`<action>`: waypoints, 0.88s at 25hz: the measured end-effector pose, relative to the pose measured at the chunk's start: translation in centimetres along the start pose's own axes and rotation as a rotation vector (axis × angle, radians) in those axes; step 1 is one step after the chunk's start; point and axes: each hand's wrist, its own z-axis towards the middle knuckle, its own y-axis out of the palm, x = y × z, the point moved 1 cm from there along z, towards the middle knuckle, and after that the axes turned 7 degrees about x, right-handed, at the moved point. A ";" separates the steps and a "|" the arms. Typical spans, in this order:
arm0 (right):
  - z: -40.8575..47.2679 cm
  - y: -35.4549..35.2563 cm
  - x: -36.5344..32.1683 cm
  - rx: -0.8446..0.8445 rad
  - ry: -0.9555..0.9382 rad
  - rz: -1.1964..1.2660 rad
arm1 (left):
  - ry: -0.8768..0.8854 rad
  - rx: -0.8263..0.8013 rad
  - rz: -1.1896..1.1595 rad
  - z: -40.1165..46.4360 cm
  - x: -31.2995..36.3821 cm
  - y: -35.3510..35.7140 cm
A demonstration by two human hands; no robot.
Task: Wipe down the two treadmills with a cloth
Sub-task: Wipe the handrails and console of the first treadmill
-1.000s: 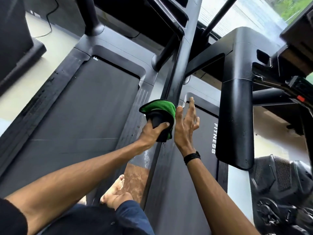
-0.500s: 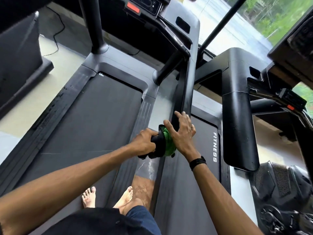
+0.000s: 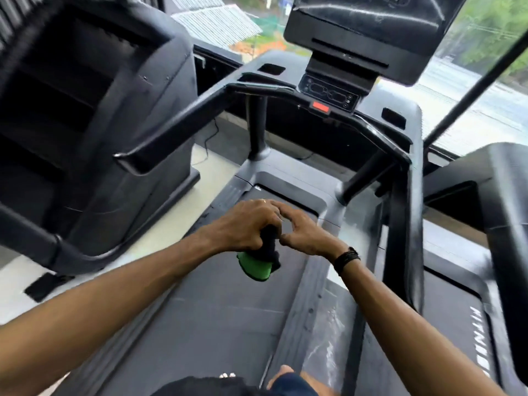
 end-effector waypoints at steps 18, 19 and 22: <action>18.5 -2.6 2.1 0.085 -0.359 -0.381 | -0.442 0.319 0.067 2.2 -11.8 -6.7; 19.3 -3.0 2.4 0.097 -0.360 -0.340 | -0.515 0.324 0.082 2.2 -12.4 -7.0; 21.4 -3.4 2.2 0.127 -0.341 -0.192 | -0.710 0.350 0.050 1.5 -13.3 -7.5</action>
